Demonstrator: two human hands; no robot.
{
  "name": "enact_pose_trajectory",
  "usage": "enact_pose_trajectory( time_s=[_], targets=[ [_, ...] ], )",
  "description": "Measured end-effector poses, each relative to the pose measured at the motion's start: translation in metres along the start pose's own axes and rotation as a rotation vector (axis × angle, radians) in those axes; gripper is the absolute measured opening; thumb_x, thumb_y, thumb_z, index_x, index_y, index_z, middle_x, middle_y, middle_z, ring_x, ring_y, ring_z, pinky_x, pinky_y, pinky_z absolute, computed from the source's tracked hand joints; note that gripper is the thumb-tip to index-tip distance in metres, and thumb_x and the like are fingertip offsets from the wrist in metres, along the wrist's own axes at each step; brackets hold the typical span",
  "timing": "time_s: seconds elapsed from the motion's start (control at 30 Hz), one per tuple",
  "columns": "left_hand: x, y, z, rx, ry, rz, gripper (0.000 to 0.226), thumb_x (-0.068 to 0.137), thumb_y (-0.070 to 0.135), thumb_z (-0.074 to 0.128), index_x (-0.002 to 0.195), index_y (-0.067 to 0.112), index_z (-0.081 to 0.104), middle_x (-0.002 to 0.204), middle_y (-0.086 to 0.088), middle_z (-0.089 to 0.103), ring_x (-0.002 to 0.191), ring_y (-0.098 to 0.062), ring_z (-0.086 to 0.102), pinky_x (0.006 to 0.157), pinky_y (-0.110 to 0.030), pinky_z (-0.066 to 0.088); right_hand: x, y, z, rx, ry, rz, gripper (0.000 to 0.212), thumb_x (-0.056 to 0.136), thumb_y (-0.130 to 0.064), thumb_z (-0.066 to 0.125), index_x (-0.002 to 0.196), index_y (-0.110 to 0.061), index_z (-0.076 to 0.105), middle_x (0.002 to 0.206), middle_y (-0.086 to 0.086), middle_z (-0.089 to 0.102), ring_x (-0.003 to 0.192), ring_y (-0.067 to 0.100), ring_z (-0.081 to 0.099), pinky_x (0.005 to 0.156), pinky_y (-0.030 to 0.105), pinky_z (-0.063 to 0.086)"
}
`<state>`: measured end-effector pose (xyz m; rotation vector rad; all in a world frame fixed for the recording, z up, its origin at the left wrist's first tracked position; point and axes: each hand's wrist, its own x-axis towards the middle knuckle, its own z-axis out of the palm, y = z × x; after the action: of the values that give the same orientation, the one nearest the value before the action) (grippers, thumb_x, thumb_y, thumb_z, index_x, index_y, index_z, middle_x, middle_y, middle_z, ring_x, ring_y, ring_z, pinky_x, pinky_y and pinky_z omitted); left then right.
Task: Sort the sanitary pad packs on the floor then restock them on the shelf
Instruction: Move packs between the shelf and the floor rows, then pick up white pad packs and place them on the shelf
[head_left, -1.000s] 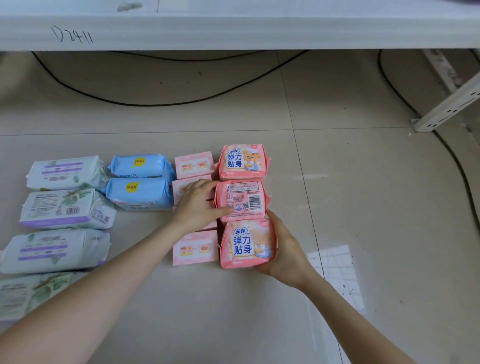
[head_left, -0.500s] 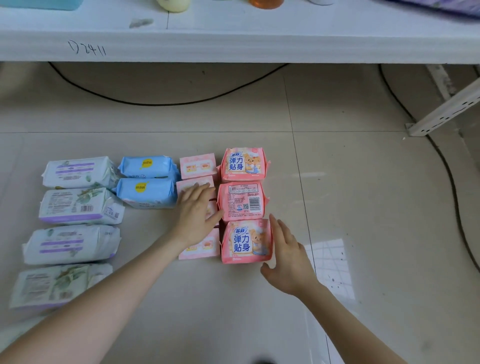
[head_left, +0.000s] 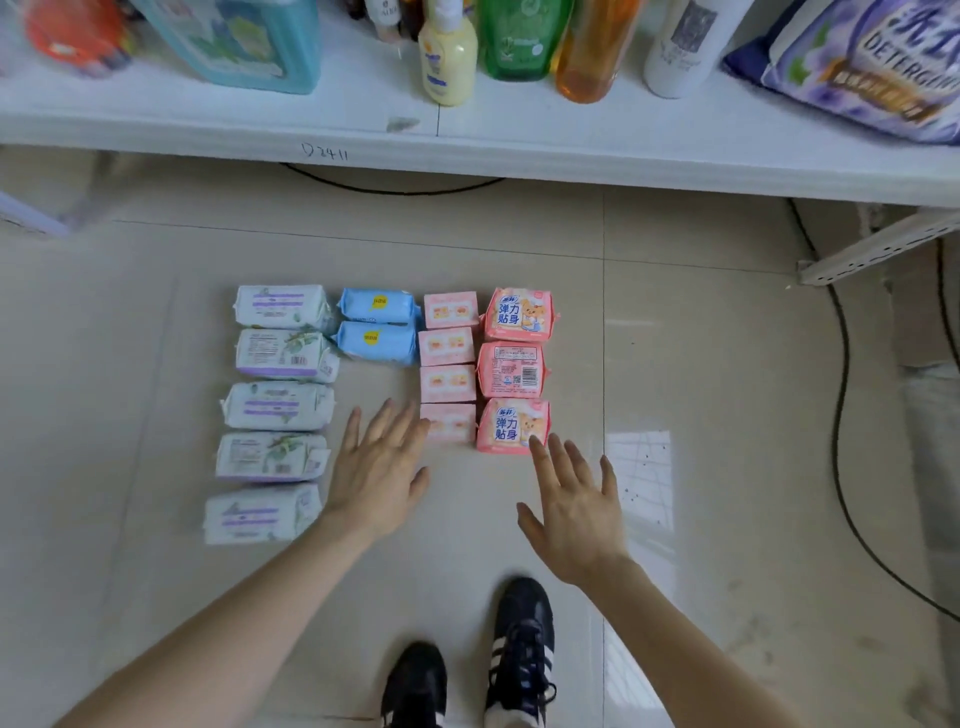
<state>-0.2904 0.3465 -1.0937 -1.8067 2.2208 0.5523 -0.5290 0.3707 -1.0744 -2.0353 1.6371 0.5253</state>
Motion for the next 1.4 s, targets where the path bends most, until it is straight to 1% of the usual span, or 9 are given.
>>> enact_pose_trajectory(
  time_s=[0.17, 0.27, 0.33, 0.43, 0.47, 0.63, 0.83, 1.07, 1.4],
  targets=[
    [-0.055, -0.023, -0.054, 0.086, -0.059, -0.068, 0.062, 0.094, 0.039, 0.044, 0.151, 0.021, 0.027, 0.162, -0.001, 0.014, 0.15, -0.022, 0.008, 0.118, -0.05, -0.002, -0.03, -0.046, -0.048, -0.003, -0.017, -0.077, 0.076, 0.097, -0.054, 0.025, 0.153, -0.018, -0.012, 0.163, 0.004, 0.001, 0.15, 0.022, 0.001, 0.117, 0.053, -0.002],
    [-0.082, -0.049, -0.082, 0.092, -0.069, -0.127, 0.061, 0.094, 0.039, 0.045, 0.15, 0.021, 0.029, 0.162, -0.001, 0.016, 0.149, -0.022, 0.011, 0.118, -0.05, 0.0, -0.038, -0.084, -0.072, 0.012, -0.015, -0.125, 0.076, 0.097, -0.054, 0.026, 0.153, -0.018, -0.011, 0.163, 0.004, 0.002, 0.15, 0.022, 0.002, 0.117, 0.052, -0.003],
    [-0.097, -0.07, -0.104, 0.1, -0.075, -0.139, 0.06, 0.09, 0.038, 0.052, 0.146, 0.019, 0.038, 0.159, -0.003, 0.026, 0.147, -0.024, 0.021, 0.117, -0.051, 0.009, -0.041, -0.113, -0.085, 0.029, 0.0, -0.128, 0.076, 0.097, -0.053, 0.029, 0.153, -0.019, -0.008, 0.163, 0.004, 0.004, 0.15, 0.021, 0.004, 0.118, 0.051, -0.002],
    [-0.116, -0.112, -0.129, 0.105, -0.024, -0.126, 0.057, 0.074, 0.033, 0.075, 0.126, 0.012, 0.063, 0.141, -0.01, 0.054, 0.131, -0.03, 0.049, 0.107, -0.056, 0.034, -0.042, -0.161, -0.099, 0.065, 0.011, -0.114, 0.076, 0.096, -0.053, 0.032, 0.154, -0.02, -0.004, 0.163, 0.002, 0.008, 0.15, 0.019, 0.006, 0.118, 0.049, 0.0],
    [-0.12, -0.128, -0.134, 0.096, -0.019, -0.127, 0.057, 0.074, 0.032, 0.076, 0.126, 0.012, 0.063, 0.14, -0.009, 0.054, 0.131, -0.031, 0.05, 0.107, -0.057, 0.034, -0.042, -0.177, -0.102, 0.076, 0.017, -0.105, 0.075, 0.096, -0.053, 0.033, 0.154, -0.021, -0.003, 0.163, 0.001, 0.009, 0.15, 0.019, 0.007, 0.118, 0.049, 0.001],
    [-0.124, -0.207, -0.142, 0.085, -0.081, -0.113, 0.062, 0.093, 0.043, 0.047, 0.149, 0.022, 0.031, 0.16, 0.0, 0.022, 0.148, -0.021, 0.018, 0.118, -0.05, 0.007, -0.026, -0.242, -0.119, 0.093, 0.06, -0.07, 0.071, 0.096, -0.052, 0.037, 0.154, -0.027, 0.005, 0.161, -0.003, 0.016, 0.149, 0.016, 0.011, 0.119, 0.045, 0.006],
    [-0.104, -0.268, -0.16, 0.067, -0.044, -0.111, 0.059, 0.095, 0.044, 0.04, 0.15, 0.029, 0.024, 0.161, 0.004, 0.018, 0.149, -0.019, 0.014, 0.119, -0.048, 0.006, 0.008, -0.288, -0.135, 0.147, 0.081, -0.008, 0.07, 0.094, -0.053, 0.041, 0.153, -0.031, 0.01, 0.16, -0.006, 0.02, 0.148, 0.014, 0.014, 0.119, 0.044, 0.008],
    [-0.046, -0.302, -0.169, 0.008, -0.013, -0.104, 0.063, 0.094, 0.044, 0.044, 0.151, 0.026, 0.024, 0.161, 0.001, 0.02, 0.148, -0.019, 0.017, 0.119, -0.047, 0.009, 0.076, -0.304, -0.141, 0.191, 0.114, -0.003, 0.074, 0.093, -0.053, 0.045, 0.153, -0.028, 0.01, 0.16, -0.007, 0.021, 0.147, 0.014, 0.015, 0.118, 0.041, 0.012],
    [0.063, -0.35, -0.087, -0.032, -0.016, -0.038, 0.069, 0.093, 0.046, 0.048, 0.152, 0.026, 0.018, 0.16, -0.001, 0.022, 0.147, -0.021, 0.02, 0.119, -0.048, 0.013, 0.199, -0.315, -0.053, 0.246, 0.092, 0.007, 0.078, 0.088, -0.052, 0.056, 0.152, -0.029, 0.019, 0.157, -0.008, 0.028, 0.145, 0.014, 0.022, 0.115, 0.037, 0.024]
  ],
)
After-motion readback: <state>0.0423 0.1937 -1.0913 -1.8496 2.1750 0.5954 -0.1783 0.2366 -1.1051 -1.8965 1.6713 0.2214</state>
